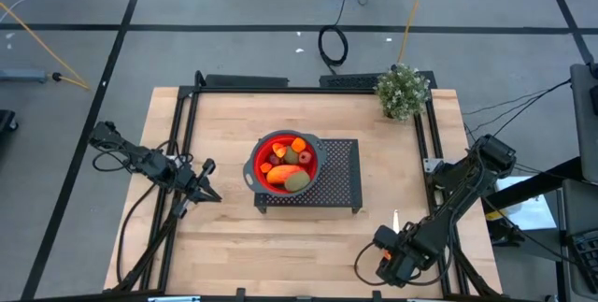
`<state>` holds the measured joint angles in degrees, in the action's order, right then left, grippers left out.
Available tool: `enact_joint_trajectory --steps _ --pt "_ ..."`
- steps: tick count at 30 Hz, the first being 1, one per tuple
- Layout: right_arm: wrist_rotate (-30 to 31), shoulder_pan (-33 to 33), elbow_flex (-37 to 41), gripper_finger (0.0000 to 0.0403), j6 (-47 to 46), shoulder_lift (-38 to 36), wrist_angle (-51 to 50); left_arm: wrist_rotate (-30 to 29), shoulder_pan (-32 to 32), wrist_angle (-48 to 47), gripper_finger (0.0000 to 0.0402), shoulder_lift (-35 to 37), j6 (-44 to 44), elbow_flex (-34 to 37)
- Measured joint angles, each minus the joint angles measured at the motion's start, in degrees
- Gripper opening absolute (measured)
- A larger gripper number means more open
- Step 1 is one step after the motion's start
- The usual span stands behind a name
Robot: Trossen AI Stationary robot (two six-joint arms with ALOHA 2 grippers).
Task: Pick & Place Fruit
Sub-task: Put the orange pear into the bowl on the shelf
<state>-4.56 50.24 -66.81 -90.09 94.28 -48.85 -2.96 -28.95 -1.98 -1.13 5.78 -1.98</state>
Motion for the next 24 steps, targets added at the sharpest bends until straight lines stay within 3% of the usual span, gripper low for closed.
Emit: enact_joint_trajectory --steps 6,24 --pt "0.0 0.0 0.0 0.0256 5.6 0.0 1.2 0.0 0.0 0.0 0.0019 0.0 0.0 0.0" --pt "-0.2 0.0 0.0 0.0256 3.4 0.0 1.2 0.0 0.0 0.0 0.0019 0.0 0.1 0.0"
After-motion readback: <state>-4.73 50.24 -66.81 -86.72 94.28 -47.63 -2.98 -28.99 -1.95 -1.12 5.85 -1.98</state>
